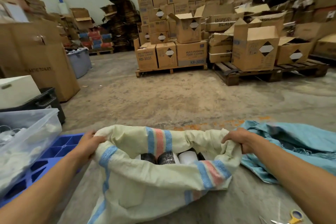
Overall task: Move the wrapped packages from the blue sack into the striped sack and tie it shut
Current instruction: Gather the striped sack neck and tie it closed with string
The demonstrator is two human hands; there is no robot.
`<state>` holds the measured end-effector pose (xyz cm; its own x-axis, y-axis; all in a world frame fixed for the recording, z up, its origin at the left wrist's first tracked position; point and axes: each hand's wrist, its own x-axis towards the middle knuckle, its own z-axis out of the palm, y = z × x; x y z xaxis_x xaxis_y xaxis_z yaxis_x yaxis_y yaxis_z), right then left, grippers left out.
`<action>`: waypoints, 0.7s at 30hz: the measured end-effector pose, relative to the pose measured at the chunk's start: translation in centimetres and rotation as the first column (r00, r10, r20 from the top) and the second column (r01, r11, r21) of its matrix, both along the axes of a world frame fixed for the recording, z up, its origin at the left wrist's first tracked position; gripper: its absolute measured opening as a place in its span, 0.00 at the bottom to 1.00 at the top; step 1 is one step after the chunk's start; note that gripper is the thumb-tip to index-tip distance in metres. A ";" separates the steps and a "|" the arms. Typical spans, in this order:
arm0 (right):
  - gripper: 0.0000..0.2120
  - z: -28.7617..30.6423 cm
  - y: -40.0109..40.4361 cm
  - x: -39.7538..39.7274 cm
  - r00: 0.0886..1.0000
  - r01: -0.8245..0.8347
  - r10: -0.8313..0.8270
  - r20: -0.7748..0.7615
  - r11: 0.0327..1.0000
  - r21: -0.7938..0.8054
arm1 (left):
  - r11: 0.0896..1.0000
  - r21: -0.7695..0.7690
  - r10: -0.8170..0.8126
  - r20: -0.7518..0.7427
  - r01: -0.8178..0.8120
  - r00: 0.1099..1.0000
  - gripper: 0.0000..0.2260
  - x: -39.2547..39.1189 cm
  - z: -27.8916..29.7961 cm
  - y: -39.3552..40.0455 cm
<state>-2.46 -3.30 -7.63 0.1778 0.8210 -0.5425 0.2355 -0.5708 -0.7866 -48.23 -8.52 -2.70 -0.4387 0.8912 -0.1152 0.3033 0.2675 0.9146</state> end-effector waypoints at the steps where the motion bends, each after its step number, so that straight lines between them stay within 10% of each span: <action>1: 0.13 0.7 0.1 -0.4 0.984 0.020 -0.034 0.172 0.996 0.082 | 0.999 0.040 0.026 -0.168 -0.020 0.985 0.08 -0.2 0.4 0.0; 4: 0.10 2.7 0.2 -1.1 0.816 -0.006 -0.178 0.549 0.948 0.317 | 0.984 0.153 0.153 -0.420 -0.097 0.894 0.10 -0.9 2.0 0.1; 7: 0.14 3.8 0.7 0.1 0.769 -0.065 -0.167 0.617 0.940 0.335 | 0.973 0.077 0.231 -0.265 -0.218 0.936 0.07 -1.4 4.5 0.3; 11: 0.20 6.1 1.1 2.5 0.980 -0.098 0.086 0.179 0.994 0.056 | 0.972 -0.202 0.172 0.269 -0.119 0.948 0.05 0.0 8.2 -1.3; 16: 0.26 8.0 0.7 3.9 0.915 -0.230 0.255 -0.312 0.966 0.114 | 0.978 -0.208 0.126 0.570 -0.005 0.812 0.08 1.2 10.0 -3.2; 19: 0.19 8.8 1.1 3.6 0.941 -0.218 0.245 -0.232 0.966 0.136 | 0.986 -0.158 0.117 0.489 -0.045 0.865 0.04 2.0 10.3 -3.3; 21: 0.16 9.6 1.6 2.9 0.959 -0.280 0.271 0.080 0.951 0.133 | 0.990 -0.094 0.123 0.282 -0.100 0.951 0.07 2.4 10.2 -2.8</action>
<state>0.45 -1.66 2.00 -0.0374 0.9101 -0.4127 0.4175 -0.3610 -0.8339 -45.86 -11.34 7.47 -0.4731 0.8217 -0.3178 -0.0047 0.3584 0.9336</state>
